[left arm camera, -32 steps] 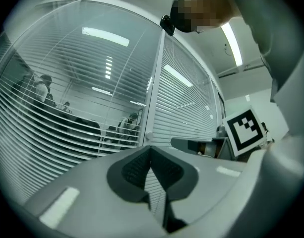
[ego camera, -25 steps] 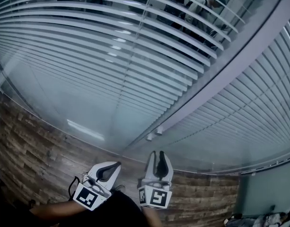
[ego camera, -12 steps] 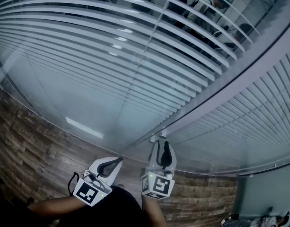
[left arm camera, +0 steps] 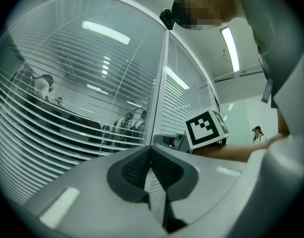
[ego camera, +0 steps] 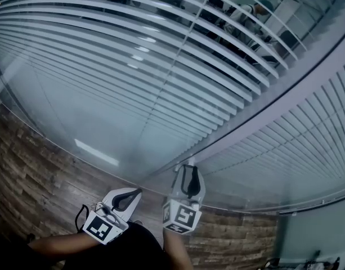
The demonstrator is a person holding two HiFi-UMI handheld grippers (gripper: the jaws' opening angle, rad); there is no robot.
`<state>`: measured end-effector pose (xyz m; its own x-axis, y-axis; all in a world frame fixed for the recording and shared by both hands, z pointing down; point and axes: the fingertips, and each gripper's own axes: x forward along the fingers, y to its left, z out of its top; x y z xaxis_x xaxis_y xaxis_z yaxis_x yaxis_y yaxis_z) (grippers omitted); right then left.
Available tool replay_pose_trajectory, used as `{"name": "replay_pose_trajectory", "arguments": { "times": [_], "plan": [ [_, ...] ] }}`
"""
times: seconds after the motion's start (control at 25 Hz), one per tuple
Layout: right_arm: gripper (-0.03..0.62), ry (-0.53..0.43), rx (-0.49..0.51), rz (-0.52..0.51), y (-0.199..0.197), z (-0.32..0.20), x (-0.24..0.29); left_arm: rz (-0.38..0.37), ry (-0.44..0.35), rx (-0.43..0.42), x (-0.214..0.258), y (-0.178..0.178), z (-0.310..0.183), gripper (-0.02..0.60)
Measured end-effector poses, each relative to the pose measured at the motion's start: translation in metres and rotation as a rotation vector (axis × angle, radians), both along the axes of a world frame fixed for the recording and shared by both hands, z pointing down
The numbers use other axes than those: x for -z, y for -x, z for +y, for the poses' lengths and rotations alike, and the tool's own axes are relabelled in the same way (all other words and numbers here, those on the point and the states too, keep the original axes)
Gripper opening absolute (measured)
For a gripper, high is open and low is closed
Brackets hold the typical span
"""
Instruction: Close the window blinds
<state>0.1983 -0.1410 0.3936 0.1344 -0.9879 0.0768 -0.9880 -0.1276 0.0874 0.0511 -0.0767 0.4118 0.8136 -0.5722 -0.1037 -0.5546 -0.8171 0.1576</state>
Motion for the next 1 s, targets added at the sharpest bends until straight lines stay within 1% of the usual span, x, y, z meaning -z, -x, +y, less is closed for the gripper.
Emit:
{"name": "replay_pose_trajectory", "arguments": {
  "times": [0.32,0.48,0.76,0.92,1.0],
  "plan": [
    [0.129,0.012,-0.023,0.016,-0.003,-0.006,-0.005,0.006,0.018,0.020,-0.007,0.006,-0.001,-0.002],
    [0.127,0.022,-0.013,0.054,-0.006,-0.011,-0.006,0.007,0.032,0.028,-0.009,0.004,-0.005,-0.002],
    [0.127,0.063,0.023,0.227,-0.002,-0.011,-0.002,0.041,0.026,0.011,0.000,0.005,-0.001,-0.002],
    [0.130,0.127,0.078,0.424,0.004,-0.011,-0.002,0.025,0.034,0.000,-0.010,0.007,0.002,-0.002],
    [0.130,0.148,0.099,0.504,0.012,-0.009,-0.007,0.027,0.031,-0.007,-0.014,0.010,0.007,-0.002]
  ]
}}
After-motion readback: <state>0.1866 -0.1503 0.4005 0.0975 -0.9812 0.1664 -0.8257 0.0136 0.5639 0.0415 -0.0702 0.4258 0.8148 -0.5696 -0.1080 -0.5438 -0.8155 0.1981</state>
